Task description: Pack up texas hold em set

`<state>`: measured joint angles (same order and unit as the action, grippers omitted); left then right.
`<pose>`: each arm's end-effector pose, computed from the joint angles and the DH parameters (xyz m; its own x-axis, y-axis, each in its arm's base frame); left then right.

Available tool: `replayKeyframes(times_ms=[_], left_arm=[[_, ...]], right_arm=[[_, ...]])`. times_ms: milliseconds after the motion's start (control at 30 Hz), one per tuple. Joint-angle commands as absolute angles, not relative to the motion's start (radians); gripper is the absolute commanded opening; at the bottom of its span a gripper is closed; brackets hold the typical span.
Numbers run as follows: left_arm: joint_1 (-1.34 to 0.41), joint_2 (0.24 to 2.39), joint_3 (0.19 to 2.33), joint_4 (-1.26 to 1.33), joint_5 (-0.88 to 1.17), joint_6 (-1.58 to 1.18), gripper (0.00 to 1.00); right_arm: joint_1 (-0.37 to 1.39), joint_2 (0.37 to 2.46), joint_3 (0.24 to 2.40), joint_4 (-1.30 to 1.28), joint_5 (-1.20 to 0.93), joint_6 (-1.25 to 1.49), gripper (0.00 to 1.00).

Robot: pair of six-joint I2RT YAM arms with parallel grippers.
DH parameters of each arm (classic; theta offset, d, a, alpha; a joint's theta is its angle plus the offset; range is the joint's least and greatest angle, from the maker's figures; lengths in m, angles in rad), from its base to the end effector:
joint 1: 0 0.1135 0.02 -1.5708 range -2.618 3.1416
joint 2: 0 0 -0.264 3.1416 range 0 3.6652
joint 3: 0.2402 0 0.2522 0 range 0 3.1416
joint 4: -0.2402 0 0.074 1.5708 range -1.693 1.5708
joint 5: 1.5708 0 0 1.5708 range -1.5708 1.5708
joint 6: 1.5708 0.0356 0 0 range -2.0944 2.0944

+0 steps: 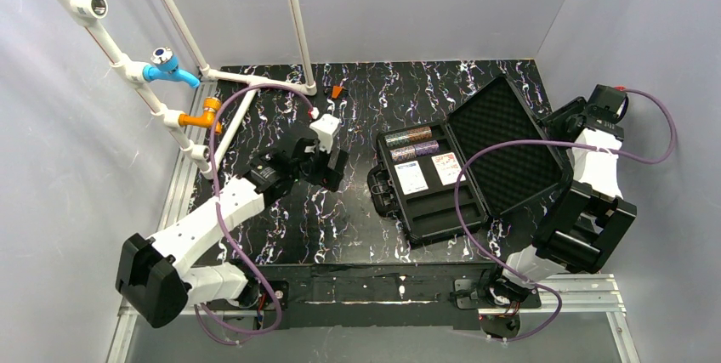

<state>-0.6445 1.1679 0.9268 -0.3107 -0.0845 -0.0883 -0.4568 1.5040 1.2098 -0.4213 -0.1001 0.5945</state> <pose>0.2112 -0.1550 0.2987 -0.4651 0.2397 -0.8522 0.5021 0.8642 -0.0310 0.3038 -0.1454 0.2915 -0.2798 0.7585 -0.5886 0.6372 0.6053 0.4770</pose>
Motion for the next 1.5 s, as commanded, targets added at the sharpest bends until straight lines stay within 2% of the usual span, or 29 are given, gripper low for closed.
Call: replayKeyframes(times_ms=[0, 433, 800, 1067, 1200, 1300, 1467], left_arm=[[-0.672, 1.199, 0.98, -0.301, -0.011, -0.129, 0.89], [-0.714, 1.414, 1.181, -0.305, 0.109, -0.149, 0.89], [-0.721, 1.465, 1.159, -0.24, 0.198, -0.192, 0.88], [-0.765, 1.517, 1.183, -0.052, 0.243, -0.493, 0.84], [-0.83, 1.632, 1.287, -0.007, 0.217, -0.548, 0.83], [-0.866, 1.719, 1.397, -0.006, 0.221, -0.561, 0.76], [-0.902, 1.822, 1.569, -0.017, 0.209, -0.557, 0.73]], right_arm=[[-0.434, 1.47, 1.16, -0.457, -0.316, 0.549, 0.54], [-0.402, 1.46, 1.125, -0.389, -0.518, 0.554, 0.54], [-0.353, 1.454, 1.152, -0.424, -0.508, 0.529, 0.54], [-0.341, 1.447, 1.149, -0.419, -0.482, 0.539, 0.55], [-0.339, 1.444, 1.155, -0.429, -0.49, 0.537, 0.56], [-0.338, 1.435, 1.154, -0.431, -0.5, 0.536, 0.56], [-0.329, 1.424, 1.146, -0.432, -0.515, 0.536, 0.56]])
